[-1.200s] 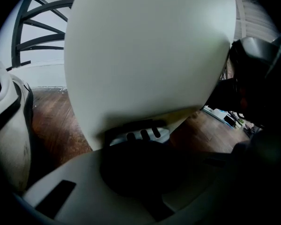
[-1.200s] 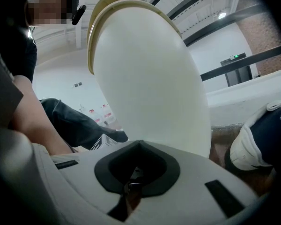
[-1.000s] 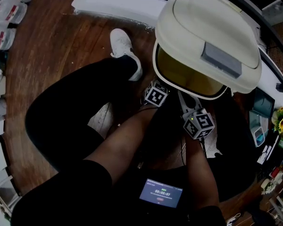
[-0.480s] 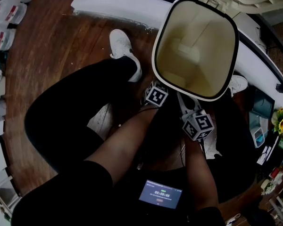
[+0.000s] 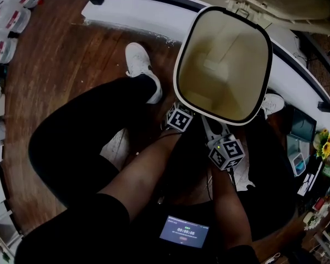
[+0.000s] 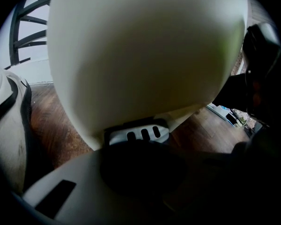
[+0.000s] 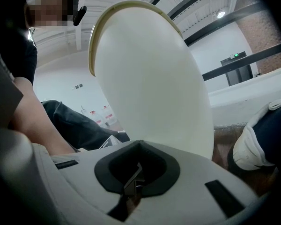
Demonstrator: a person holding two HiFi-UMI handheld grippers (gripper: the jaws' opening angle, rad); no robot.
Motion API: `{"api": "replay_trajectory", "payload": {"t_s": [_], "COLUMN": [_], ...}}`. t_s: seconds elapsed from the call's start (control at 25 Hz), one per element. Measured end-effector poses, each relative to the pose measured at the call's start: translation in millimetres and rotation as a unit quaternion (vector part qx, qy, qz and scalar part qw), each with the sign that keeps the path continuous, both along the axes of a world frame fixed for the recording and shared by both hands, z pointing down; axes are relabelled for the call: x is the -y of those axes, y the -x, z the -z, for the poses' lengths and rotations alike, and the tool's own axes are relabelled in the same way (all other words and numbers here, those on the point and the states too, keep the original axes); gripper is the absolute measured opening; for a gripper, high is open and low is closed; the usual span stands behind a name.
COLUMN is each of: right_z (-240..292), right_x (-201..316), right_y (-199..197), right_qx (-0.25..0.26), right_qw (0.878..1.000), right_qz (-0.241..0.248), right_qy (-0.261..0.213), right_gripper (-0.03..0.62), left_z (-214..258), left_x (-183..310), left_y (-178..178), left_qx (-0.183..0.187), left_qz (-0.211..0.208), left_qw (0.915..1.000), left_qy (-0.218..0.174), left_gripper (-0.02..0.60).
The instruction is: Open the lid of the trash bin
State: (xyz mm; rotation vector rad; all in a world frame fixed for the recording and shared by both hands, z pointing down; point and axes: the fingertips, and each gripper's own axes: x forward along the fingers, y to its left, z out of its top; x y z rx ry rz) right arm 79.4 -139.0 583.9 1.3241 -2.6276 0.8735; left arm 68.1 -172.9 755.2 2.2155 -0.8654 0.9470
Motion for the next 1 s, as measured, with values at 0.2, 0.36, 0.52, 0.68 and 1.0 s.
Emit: {"api": "replay_trajectory", "payload": {"t_s": [0.2,0.36,0.52,0.68,1.0], "right_z": [3,11,15,23,75], "right_x": [-2,-2,-7,-15,-28], "right_y": [2,3,7,17,22], "right_qx": [0.001,-0.003,0.001,0.0,-0.007], "right_qw": [1.0,1.0,0.999,0.999,0.997], "right_qz": [0.004,0.01,0.023,0.042,0.07], "right_qy": [0.001,0.006,0.022,0.034,0.021], "right_gripper": [0.02,0.02,0.02,0.02,0.02], "left_z": [-3,-3,-1,17,134], "left_x": [0,0,-5,-24,-57], "left_y": [2,3,2,2,0], "left_qx": [-0.007,-0.017,-0.013,-0.028,-0.11], "left_qz": [0.012,0.029,-0.004,-0.025,-0.109], "left_qw": [0.9999,0.9991,0.9998,0.9993,0.9872], "left_qy": [0.009,0.027,0.017,0.009,-0.04], "left_gripper": [0.032,0.032,0.034,0.034,0.034]}}
